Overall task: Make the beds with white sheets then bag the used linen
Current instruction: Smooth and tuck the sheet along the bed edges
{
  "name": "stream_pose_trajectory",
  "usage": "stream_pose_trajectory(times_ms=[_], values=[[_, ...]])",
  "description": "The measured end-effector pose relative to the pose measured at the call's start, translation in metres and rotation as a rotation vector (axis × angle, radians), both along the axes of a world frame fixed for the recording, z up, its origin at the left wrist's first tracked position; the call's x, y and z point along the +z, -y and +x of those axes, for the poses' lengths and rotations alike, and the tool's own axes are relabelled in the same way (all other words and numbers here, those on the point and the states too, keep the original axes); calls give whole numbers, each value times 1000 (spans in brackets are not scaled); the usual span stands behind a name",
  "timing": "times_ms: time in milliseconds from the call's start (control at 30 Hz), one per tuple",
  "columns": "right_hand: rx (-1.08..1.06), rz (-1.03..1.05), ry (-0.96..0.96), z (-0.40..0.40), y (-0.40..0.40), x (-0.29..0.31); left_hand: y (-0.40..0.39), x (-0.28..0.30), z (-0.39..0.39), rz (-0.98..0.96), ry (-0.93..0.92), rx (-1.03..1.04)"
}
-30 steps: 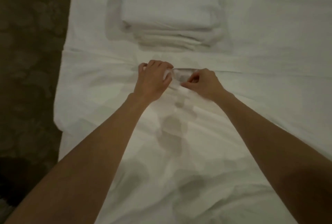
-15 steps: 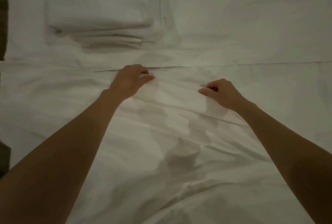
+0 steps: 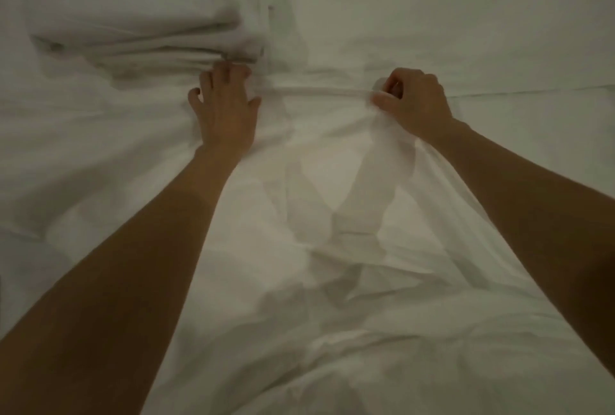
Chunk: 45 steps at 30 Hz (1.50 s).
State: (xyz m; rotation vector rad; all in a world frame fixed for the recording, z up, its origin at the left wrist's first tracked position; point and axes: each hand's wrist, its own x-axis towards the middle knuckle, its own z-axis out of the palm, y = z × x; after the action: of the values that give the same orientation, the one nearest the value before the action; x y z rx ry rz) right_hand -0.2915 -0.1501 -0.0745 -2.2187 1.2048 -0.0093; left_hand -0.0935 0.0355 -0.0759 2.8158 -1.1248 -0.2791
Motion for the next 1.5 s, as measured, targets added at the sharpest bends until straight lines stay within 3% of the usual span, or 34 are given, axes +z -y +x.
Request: stream_pose_trajectory(times_ms=[100,233,500,633,733,833,867,933,1000,1067,1200,1333,1500], values=[[74,-114,-12,-6,-8,4,-27,-5,-37,-46,-44,-85],[289,-260,92,-26,-67,7,-68,-10,-110,77,-69,-250],[632,61,-219,-137,-207,4,-186,1,-213,279,-233,-186],[606,70,-249,-144,-216,8,-214,17,-237,287,-302,-71],[475,192,-128,-146,-223,22,-226,27,-250,206,-362,-36],[250,105,274,-172,-251,41,-253,40,-276,-169,-393,-61],[186,54,331,-185,-263,46,-264,44,-284,-295,-416,-53],[109,73,258,-212,-288,47,-284,53,-297,-368,-543,13],[102,142,59,-234,-309,38,-301,51,-301,-286,-684,100],[158,76,-113,-247,-326,29,-311,45,-303,-191,-830,222],[194,-96,-208,-234,-334,25,-300,43,-301,-335,-1316,789],[221,-33,-162,-233,-335,25,-293,39,-307,-532,-1547,1047],[223,-17,-11,-268,-353,28,-291,38,-323,-626,-1570,1222]])
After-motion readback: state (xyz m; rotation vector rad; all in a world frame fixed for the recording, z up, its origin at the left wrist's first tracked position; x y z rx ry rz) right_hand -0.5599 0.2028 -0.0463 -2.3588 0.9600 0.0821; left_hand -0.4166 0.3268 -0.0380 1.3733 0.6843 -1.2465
